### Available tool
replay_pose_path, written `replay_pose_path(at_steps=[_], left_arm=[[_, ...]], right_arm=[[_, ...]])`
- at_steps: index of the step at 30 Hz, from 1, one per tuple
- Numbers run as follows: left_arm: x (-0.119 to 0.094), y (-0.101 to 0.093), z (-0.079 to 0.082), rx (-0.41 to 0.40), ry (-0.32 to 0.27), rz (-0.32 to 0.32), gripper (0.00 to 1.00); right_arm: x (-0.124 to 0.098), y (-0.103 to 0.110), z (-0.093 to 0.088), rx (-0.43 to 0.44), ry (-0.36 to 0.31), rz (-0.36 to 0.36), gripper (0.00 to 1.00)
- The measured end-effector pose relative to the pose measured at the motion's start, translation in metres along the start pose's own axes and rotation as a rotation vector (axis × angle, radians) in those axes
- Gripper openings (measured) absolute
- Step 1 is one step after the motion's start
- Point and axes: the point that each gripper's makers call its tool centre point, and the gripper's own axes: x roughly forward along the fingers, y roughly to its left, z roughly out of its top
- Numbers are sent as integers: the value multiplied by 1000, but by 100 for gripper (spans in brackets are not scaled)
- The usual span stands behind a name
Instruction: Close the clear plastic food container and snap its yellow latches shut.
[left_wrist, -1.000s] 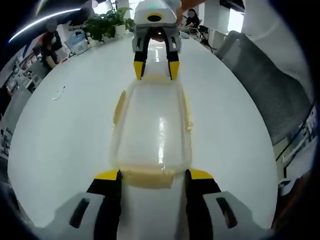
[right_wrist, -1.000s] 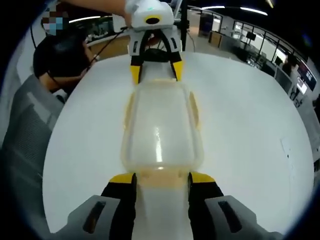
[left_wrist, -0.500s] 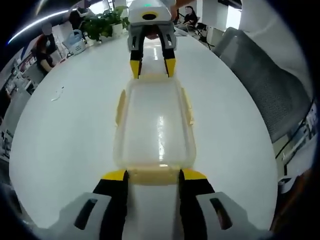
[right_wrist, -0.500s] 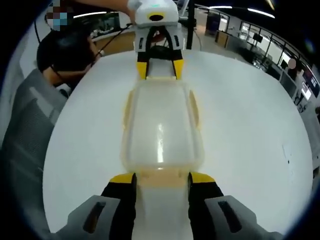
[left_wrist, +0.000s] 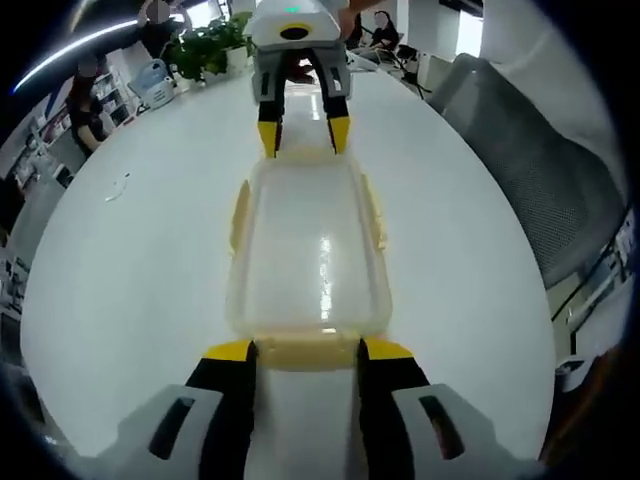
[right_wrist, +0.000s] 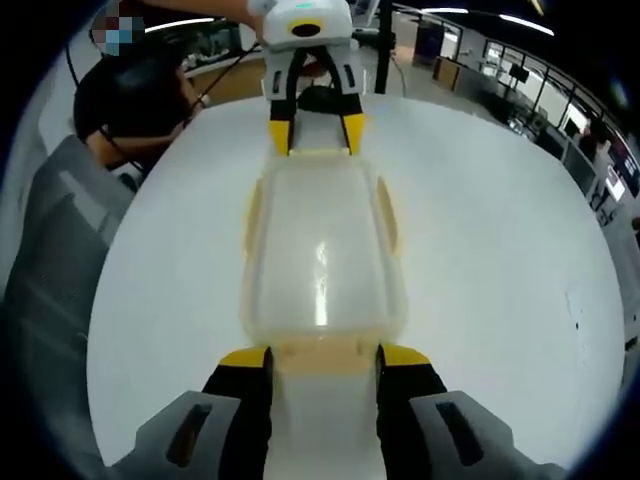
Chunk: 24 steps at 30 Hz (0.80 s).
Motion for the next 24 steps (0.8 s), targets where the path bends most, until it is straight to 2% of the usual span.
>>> replay_pose_path(at_steps=[4,11,17,21,24], left_arm=[[0,-1,1,-8,-11,11,40],[0,-1,2,-15,15,21,40],[1,-6,3,-70,51,12,40],[0,-11,4,-43,66,10,39],[-5,-9,8,-51,63,25,39]], right_arm=[[0,0,-1,0,5,1,40],[0,0,-2,5,11,1,39],[-1,-1,-2,-29,26,-10,39],[-4,3,-2,-31,28,0,39],[-10,4,0,-27,25,-6,39]])
